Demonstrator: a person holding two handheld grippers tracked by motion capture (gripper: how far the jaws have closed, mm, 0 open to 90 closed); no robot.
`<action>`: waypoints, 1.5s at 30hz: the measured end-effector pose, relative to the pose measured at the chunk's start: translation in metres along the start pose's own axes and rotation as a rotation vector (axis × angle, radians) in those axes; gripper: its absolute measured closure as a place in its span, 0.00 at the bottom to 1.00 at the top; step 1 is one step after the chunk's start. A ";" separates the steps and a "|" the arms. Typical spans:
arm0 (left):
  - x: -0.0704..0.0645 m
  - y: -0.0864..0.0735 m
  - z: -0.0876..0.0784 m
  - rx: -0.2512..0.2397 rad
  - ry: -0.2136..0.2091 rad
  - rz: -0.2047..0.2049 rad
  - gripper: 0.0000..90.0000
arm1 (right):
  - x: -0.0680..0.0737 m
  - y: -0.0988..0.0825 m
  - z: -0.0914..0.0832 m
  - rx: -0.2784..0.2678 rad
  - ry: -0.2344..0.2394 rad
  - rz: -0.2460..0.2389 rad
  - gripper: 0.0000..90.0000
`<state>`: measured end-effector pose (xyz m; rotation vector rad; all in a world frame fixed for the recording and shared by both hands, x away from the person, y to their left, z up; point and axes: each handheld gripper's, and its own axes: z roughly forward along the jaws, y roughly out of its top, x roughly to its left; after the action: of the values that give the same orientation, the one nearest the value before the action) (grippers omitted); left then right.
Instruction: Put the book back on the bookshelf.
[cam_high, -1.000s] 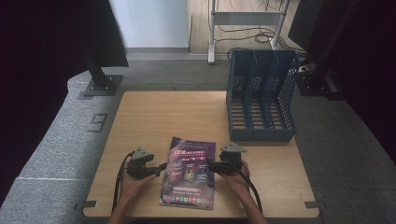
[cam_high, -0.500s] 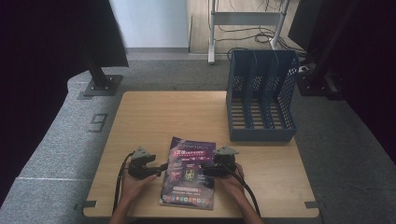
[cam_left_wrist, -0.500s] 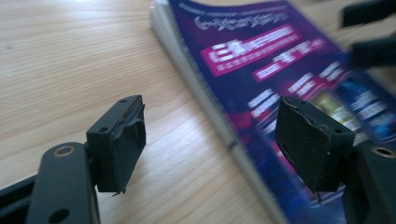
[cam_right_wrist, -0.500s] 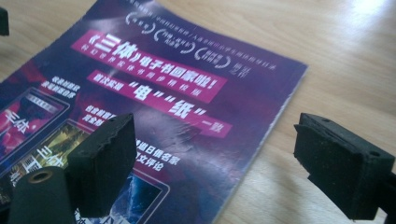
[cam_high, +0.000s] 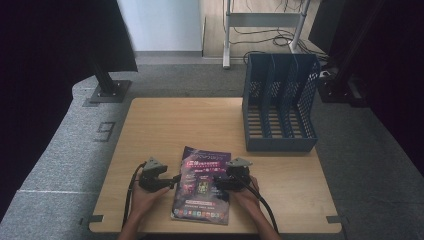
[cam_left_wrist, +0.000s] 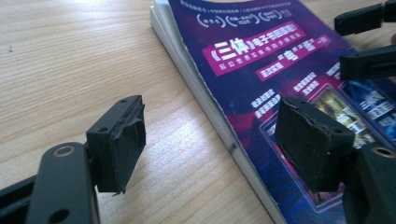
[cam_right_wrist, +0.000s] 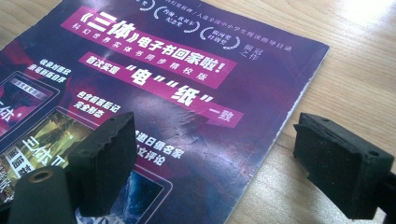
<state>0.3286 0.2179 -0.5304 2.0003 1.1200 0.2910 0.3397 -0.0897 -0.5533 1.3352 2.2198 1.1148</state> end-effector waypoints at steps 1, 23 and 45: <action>0.000 0.000 0.002 0.010 -0.001 0.000 0.27 | 0.000 0.000 0.000 -0.001 0.002 -0.003 0.16; -0.011 0.020 0.031 0.053 0.014 0.027 0.27 | 0.001 -0.001 -0.001 -0.008 0.016 -0.015 0.21; -0.013 0.019 0.046 0.071 -0.020 0.012 0.25 | 0.002 -0.001 -0.001 -0.008 0.015 -0.016 0.21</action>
<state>0.3570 0.1775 -0.5435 2.0683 1.1204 0.2399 0.3375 -0.0892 -0.5534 1.3084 2.2302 1.1299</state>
